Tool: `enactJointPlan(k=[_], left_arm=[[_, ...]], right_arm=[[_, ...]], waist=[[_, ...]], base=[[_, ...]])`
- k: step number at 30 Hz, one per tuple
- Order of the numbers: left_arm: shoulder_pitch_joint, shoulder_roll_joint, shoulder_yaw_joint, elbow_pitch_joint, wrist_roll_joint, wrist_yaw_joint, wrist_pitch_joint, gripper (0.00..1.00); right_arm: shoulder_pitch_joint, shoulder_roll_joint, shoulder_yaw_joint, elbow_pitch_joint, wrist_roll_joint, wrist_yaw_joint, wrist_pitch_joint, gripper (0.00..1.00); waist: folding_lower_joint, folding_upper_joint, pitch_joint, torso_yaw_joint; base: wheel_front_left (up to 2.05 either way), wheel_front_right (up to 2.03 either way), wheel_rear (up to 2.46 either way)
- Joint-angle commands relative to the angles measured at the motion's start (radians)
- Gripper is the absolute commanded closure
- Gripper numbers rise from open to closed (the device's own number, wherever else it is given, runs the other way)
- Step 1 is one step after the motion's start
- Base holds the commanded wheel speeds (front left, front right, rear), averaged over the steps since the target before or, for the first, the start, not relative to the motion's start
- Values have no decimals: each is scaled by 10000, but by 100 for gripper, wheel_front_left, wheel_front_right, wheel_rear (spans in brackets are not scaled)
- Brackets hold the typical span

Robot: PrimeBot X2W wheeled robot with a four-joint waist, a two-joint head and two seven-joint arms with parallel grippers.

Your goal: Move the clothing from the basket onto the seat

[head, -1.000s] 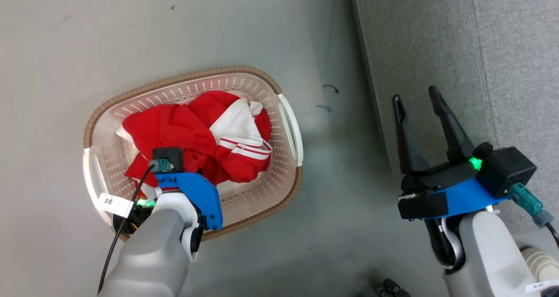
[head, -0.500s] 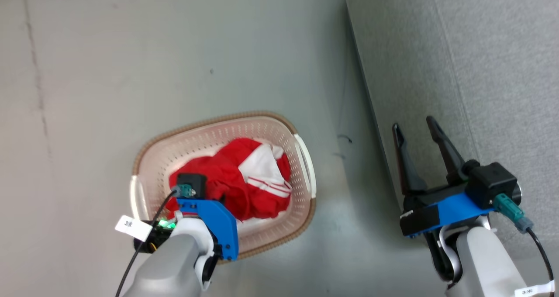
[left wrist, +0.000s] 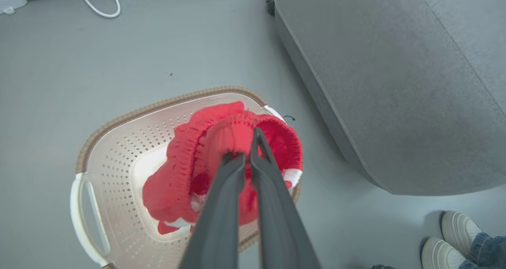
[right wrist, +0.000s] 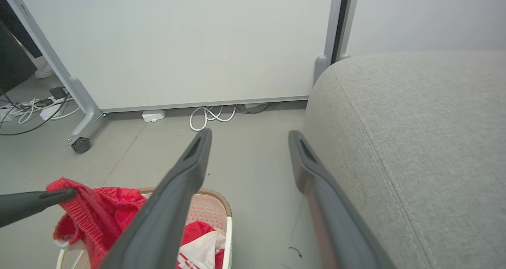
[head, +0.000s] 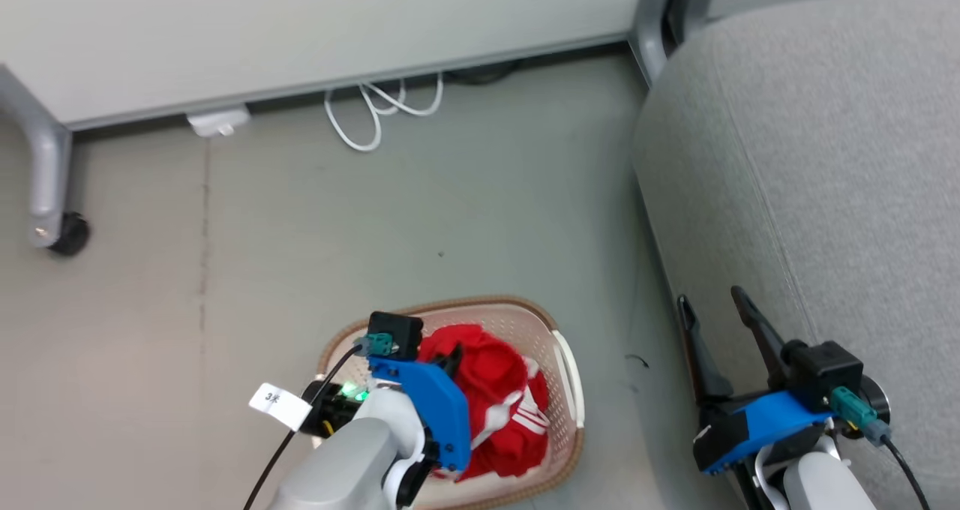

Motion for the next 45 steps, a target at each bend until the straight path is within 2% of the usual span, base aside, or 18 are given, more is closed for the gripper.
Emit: enactJointPlan(k=[1, 12, 21, 33, 45], left_arm=[[-163, 17, -79, -214, -118, 19, -183, 100], [-749, 13, -726, -1411, -736, 162, -977, 100], [-1807, 12, -830, -2396, -1147, 378, -1721, 100], [-3304, 15, -1298, -3359, -1308, 859, -2018, 100], [-3866, 15, -1741, -3864, -1721, 1078, -2205, 100]], right_arm=[[193, -39, -58, 58, -81, 5, 36, 0], [891, -39, 104, 137, -40, 5, 340, 0], [1211, -39, 167, -69, -73, 5, 579, 0], [1350, -39, 334, -318, -32, 5, 758, 0], [1289, -39, 662, -628, 187, 5, 863, 0]], waist=[[3, -1, -599, 492], [3, -1, -1724, 721], [3, -1, -2253, 791], [3, -1, -2441, 784], [3, -1, -2396, 844]], base=[[0, 0, 0], [0, 0, 0], [0, 0, 0], [0, 0, 0], [0, 0, 0]])
